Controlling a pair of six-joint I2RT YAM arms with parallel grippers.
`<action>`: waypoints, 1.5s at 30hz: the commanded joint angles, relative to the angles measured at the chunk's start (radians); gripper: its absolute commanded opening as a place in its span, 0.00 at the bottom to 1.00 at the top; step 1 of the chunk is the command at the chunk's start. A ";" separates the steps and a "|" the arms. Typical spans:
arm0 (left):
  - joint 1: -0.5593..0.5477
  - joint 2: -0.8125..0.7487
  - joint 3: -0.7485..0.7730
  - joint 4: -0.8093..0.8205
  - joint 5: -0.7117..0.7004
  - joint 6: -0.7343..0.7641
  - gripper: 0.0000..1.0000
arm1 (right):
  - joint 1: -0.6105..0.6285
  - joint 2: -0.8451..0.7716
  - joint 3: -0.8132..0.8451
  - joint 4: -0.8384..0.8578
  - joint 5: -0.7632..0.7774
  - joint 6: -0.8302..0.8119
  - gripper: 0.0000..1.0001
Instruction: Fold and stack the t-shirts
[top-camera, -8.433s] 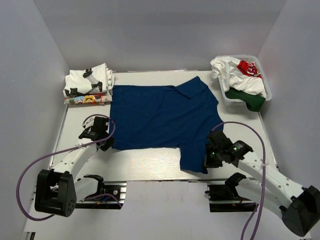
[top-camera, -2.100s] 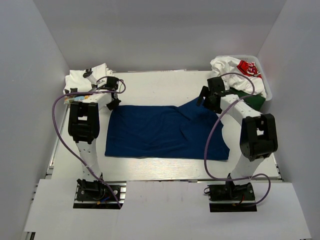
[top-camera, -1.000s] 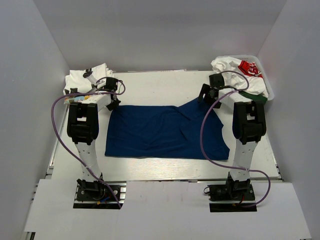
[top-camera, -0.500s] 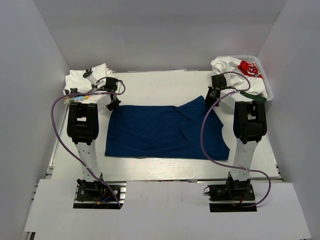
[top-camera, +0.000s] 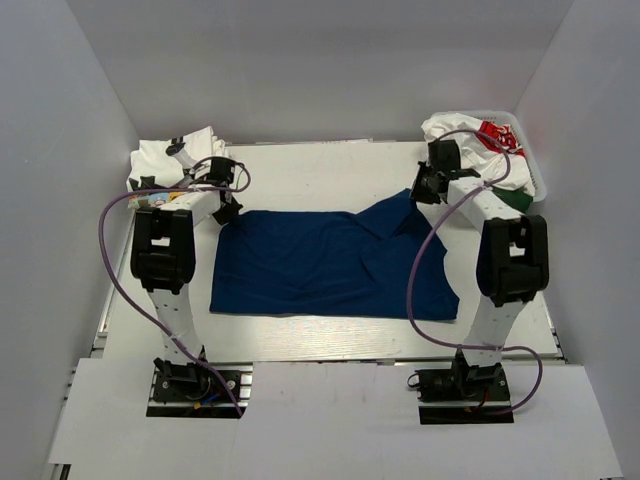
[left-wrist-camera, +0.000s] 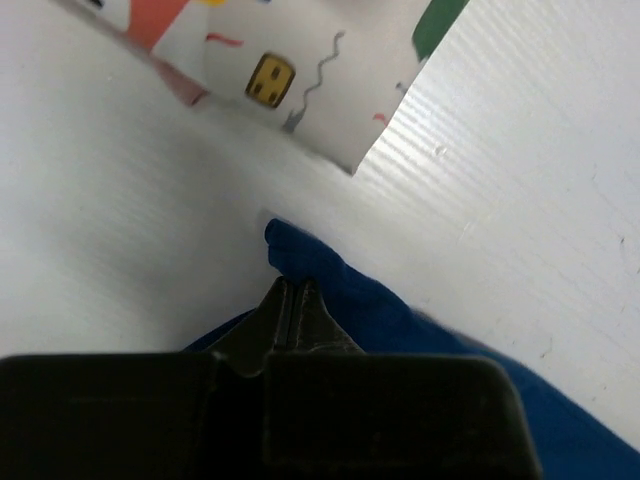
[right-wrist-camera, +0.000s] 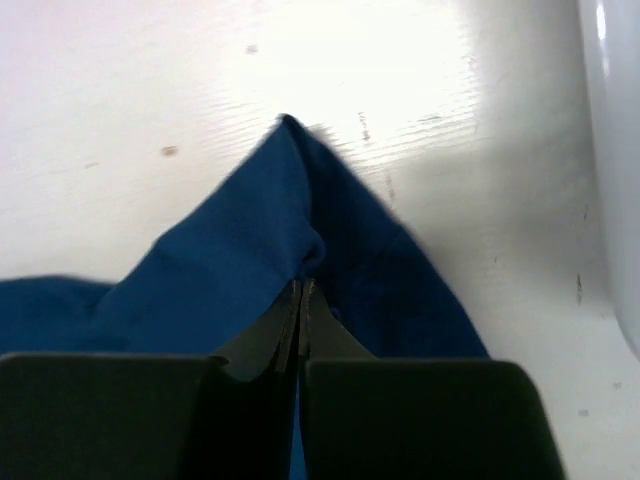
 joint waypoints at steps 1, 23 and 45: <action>-0.006 -0.120 -0.036 -0.027 -0.004 -0.003 0.00 | 0.004 -0.138 -0.037 -0.013 -0.047 -0.023 0.00; -0.015 -0.662 -0.473 0.059 0.007 0.000 0.00 | -0.002 -0.660 -0.303 -0.326 0.042 0.076 0.00; -0.015 -0.765 -0.661 -0.187 -0.014 -0.175 1.00 | 0.001 -0.874 -0.733 -0.424 0.071 0.240 0.86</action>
